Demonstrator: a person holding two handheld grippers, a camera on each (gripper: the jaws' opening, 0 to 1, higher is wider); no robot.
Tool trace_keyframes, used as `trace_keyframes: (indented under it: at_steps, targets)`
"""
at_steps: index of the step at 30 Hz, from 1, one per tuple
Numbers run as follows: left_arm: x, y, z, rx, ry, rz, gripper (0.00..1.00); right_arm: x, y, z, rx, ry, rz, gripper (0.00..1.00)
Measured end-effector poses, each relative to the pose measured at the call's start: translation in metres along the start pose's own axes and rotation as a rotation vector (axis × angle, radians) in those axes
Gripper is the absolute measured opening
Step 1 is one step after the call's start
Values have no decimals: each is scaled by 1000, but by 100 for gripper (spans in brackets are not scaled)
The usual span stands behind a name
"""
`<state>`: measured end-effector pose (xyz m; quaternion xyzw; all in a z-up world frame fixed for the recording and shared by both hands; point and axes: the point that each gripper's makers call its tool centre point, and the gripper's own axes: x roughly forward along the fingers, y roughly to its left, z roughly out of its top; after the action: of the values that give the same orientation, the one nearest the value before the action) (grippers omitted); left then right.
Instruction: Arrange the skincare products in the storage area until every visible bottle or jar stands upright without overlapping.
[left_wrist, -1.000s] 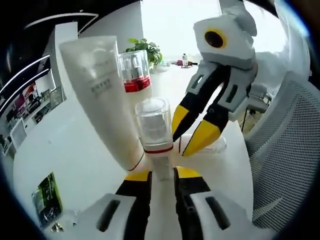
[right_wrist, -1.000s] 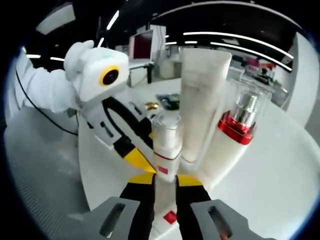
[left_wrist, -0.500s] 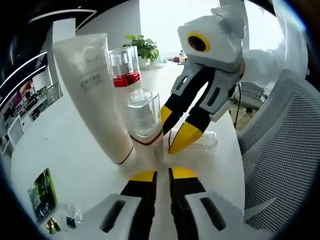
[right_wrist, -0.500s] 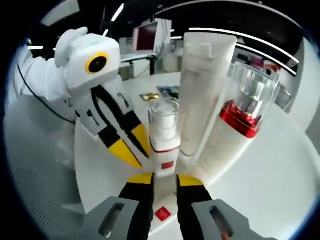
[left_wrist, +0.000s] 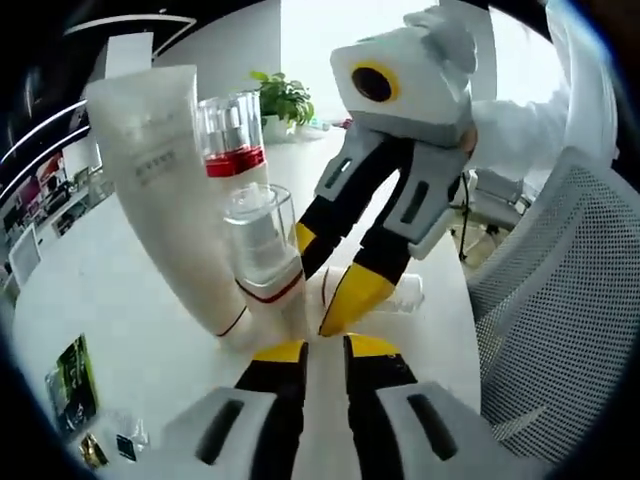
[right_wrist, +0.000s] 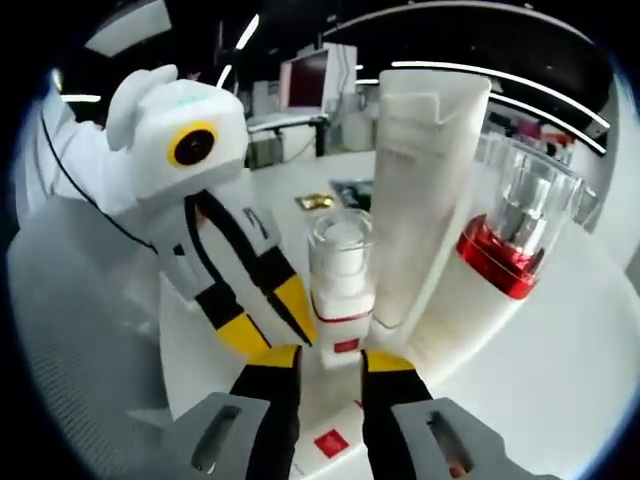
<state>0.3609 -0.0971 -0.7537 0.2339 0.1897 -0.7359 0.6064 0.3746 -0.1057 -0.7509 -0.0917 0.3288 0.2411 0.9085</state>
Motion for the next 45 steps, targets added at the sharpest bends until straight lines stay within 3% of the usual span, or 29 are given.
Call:
trace_keyframes:
  at_steps: [6,9,14,21,35,45]
  targets:
    - [-1,8,-3,-13,7,26,17,-1,7,0,5,0,11,10]
    - [-3,13,-6,-27,12,53,20,-1,0,-6,-9,15,-15,13]
    - [-1,-5,-5,-24,11,-6,15,1,-6,-1,26,-13,-8,17]
    - [5,-3,-6,-31,14,10,20,9,-7,1,19,-17,7,22]
    - [-4,15,-14,-37,39,71,26,7,14,3,19,-33,40,14]
    - [5,17,-10,-21,37,75,23,6,4,-8,-4,13,-19,9]
